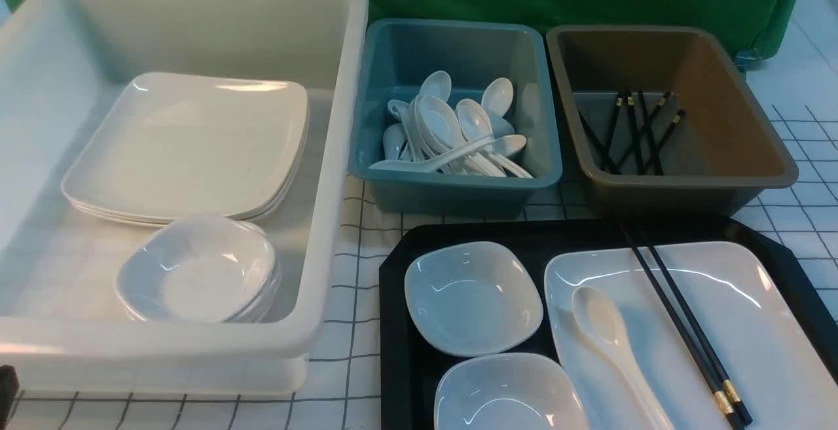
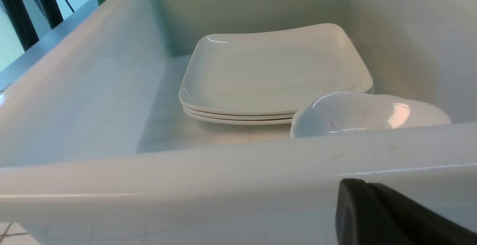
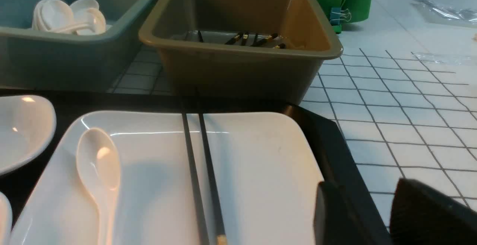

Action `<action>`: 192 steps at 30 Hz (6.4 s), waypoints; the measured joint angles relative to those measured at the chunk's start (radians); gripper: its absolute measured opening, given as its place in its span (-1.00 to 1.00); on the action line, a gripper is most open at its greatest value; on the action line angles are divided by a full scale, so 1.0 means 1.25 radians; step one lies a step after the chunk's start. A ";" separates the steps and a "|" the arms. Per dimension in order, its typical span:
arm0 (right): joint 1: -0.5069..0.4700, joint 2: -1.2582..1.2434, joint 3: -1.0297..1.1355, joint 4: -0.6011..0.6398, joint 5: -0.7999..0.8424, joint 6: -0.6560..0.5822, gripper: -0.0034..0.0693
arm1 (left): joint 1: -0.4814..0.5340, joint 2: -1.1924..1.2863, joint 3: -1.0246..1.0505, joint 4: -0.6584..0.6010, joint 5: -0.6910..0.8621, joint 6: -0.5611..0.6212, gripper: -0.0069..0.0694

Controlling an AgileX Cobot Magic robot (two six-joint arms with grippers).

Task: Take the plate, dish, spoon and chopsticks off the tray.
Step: Use the right arm to grab a pair of chopsticks from the plate, then use the right arm to put the chopsticks into the small storage box on the right, then use the right arm to grab a soup spoon from the plate

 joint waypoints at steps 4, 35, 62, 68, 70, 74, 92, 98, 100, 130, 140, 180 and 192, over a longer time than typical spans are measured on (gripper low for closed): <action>0.000 0.000 0.000 0.000 0.000 0.000 -0.24 | 0.000 0.000 0.000 0.000 0.000 0.000 -0.77; 0.007 0.000 0.000 0.000 -0.001 0.000 -0.24 | 0.000 0.000 0.000 -0.317 -0.283 -0.149 -0.77; 0.074 0.098 -0.260 0.029 -0.137 0.434 -0.82 | 0.000 0.422 -0.671 -0.125 0.345 -0.257 -0.77; 0.185 0.380 -0.556 0.003 0.330 0.200 -0.88 | 0.000 0.678 -0.726 -0.335 0.572 -0.049 -0.78; 0.215 0.484 -0.636 0.002 0.459 0.157 -0.88 | -0.004 0.746 -0.726 -0.381 0.602 0.009 -0.81; 0.233 0.693 -0.711 -0.004 0.594 0.089 -0.90 | -0.086 0.813 -0.726 -0.397 0.595 0.045 -0.83; 0.199 1.224 -0.721 -0.017 0.379 0.032 0.37 | -0.725 1.075 -0.930 -0.208 0.439 -0.109 -0.83; 0.199 1.336 -0.722 -0.021 0.295 0.018 0.44 | -0.729 1.153 -0.965 -0.176 0.432 -0.106 -0.83; 0.199 1.360 -0.722 -0.025 0.286 0.018 0.44 | -0.729 1.167 -0.966 -0.159 0.432 -0.106 -0.83; 0.199 1.157 -0.729 0.006 0.581 -0.003 -0.57 | -0.729 1.177 -0.966 -0.162 0.285 -0.089 -0.82; 0.199 1.002 -0.733 0.129 0.618 -0.096 -0.57 | -0.729 1.177 -0.966 -0.145 0.143 -0.089 -0.82; 0.063 1.657 -1.439 0.123 0.361 -0.066 0.13 | -0.662 1.199 -0.966 -0.075 0.032 -0.129 -0.82; 0.064 1.445 -1.425 0.122 0.683 -0.107 -0.87 | -0.753 1.238 -1.041 -0.075 0.302 -0.194 -0.82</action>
